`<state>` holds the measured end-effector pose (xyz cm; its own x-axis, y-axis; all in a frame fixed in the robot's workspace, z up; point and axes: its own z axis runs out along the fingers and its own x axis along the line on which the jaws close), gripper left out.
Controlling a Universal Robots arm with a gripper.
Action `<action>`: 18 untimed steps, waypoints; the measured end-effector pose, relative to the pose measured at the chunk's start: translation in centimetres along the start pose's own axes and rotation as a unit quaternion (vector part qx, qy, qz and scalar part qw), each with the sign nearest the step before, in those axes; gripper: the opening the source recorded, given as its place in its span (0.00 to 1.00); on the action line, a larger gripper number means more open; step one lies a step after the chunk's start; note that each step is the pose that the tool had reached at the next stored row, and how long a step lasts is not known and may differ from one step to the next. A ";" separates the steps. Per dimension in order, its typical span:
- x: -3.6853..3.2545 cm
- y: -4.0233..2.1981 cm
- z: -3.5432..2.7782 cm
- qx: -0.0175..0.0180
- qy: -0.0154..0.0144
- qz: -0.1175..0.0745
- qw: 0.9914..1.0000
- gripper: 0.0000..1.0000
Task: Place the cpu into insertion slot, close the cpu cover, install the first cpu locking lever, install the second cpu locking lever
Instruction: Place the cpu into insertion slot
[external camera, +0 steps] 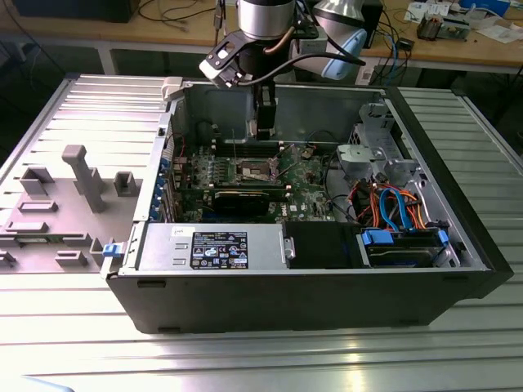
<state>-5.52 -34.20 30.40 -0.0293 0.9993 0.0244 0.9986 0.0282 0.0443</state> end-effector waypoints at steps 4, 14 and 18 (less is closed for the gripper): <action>0.00 0.00 0.00 0.000 0.000 0.000 1.000 0.55; 0.01 -0.02 0.51 0.000 0.000 0.003 1.000 0.55; -0.02 -0.06 1.38 0.000 0.000 0.003 1.000 0.55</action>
<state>-5.52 -34.18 29.02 -0.0232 0.9994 0.0242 0.9988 0.0222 0.0442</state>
